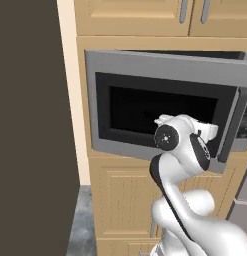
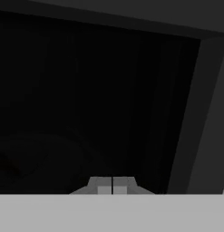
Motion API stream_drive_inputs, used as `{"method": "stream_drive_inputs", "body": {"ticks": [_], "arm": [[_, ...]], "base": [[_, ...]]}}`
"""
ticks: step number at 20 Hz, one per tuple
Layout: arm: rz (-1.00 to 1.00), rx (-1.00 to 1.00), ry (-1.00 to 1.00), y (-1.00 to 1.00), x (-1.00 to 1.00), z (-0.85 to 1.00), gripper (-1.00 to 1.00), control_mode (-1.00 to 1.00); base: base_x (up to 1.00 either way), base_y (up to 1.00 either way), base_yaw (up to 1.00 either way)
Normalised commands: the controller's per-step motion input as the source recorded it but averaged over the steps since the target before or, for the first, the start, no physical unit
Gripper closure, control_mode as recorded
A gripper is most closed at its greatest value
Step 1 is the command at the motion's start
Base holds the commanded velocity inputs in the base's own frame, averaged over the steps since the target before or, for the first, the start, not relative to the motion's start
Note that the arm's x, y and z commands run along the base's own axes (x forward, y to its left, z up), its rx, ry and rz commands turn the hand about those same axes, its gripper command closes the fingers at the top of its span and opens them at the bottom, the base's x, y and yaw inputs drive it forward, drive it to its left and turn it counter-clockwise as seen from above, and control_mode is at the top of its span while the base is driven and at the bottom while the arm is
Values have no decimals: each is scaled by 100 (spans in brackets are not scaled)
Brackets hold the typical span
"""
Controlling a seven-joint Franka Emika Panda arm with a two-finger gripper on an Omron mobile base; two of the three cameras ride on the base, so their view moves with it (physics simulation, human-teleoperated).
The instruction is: Pick the chicken drumstick from the counter and place it in the microwave. Then turn on the microwave.
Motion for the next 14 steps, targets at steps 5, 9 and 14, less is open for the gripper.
{"method": "stream_drive_inputs", "body": {"ticks": [5,9,14], "arm": [[12,0,0,-9,15,7,100,-100],[12,0,1,-9,18,3,100,-100],[12,0,3,-16,27,0,100,-100]], "base": [[0,0,0],[0,0,0],[0,0,0]]}}
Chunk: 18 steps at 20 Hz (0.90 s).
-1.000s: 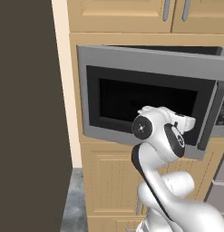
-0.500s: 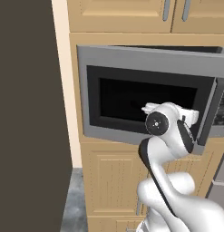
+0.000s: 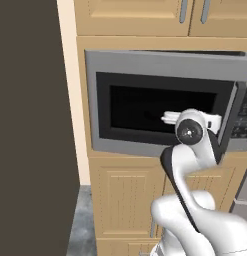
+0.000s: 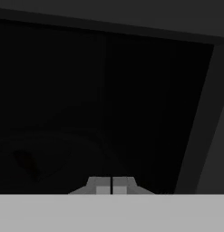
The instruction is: Pick the chicken drumstick from the counter and place it in the microwave. Then turn on the microwave.
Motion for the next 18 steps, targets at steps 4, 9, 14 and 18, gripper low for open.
{"method": "stream_drive_inputs", "body": {"ticks": [4,9,14,18], "arm": [[12,0,3,-18,33,0,100,-100],[12,0,4,-16,34,0,100,-100],[11,0,4,-14,32,0,100,-100],[11,0,4,-10,31,0,100,-100]], "base": [[0,0,0],[0,0,0],[0,0,0],[0,0,0]]}}
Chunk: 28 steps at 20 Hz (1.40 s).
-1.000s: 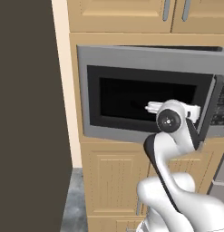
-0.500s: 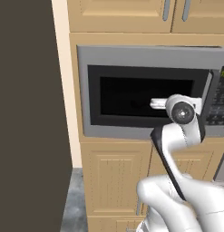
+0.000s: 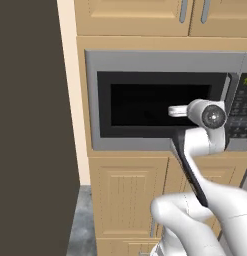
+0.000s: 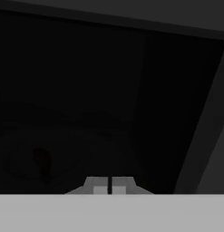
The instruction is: Pick the chicken drumstick from the counter and place it in the microwave. Then turn on the microwave.
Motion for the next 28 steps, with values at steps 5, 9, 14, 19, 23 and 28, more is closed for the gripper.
{"method": "stream_drive_inputs", "body": {"ticks": [5,9,14,19,23,28], "arm": [[10,0,3,-6,26,0,100,-100],[8,0,1,-1,10,0,100,-100],[5,0,0,0,-17,0,100,-100],[0,0,-6,0,-41,0,100,-100],[0,0,-9,0,-53,2,100,-100],[0,0,-4,-1,-54,6,100,-100]], "base": [[0,0,0],[0,0,0],[0,0,0],[0,0,0],[0,0,0],[0,0,0]]}}
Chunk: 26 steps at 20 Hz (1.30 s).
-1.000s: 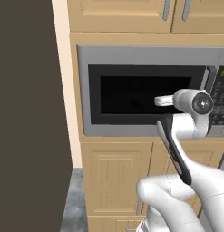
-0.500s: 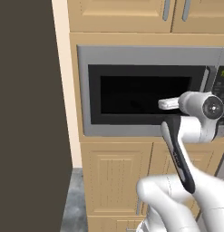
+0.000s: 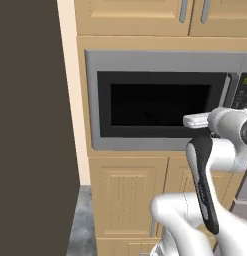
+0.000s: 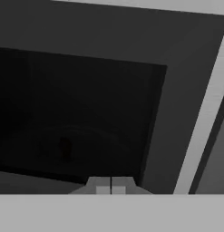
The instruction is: Pick the chicken drumstick from the counter and place it in the microwave. Then turn on the microwave.
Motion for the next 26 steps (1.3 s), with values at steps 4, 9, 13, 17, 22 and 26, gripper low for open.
{"method": "stream_drive_inputs", "body": {"ticks": [4,9,13,17,22,26], "arm": [[-1,1,0,-10,-44,0,100,-100],[0,6,0,-18,-36,0,100,-100],[0,13,0,-20,-35,0,100,-100],[-2,22,0,-25,-29,0,100,-100],[-6,25,0,-24,-17,0,100,-100],[-7,25,0,-21,-12,0,100,-100]], "base": [[0,0,0],[0,0,0],[0,0,0],[0,0,0],[0,0,0],[0,0,0]]}}
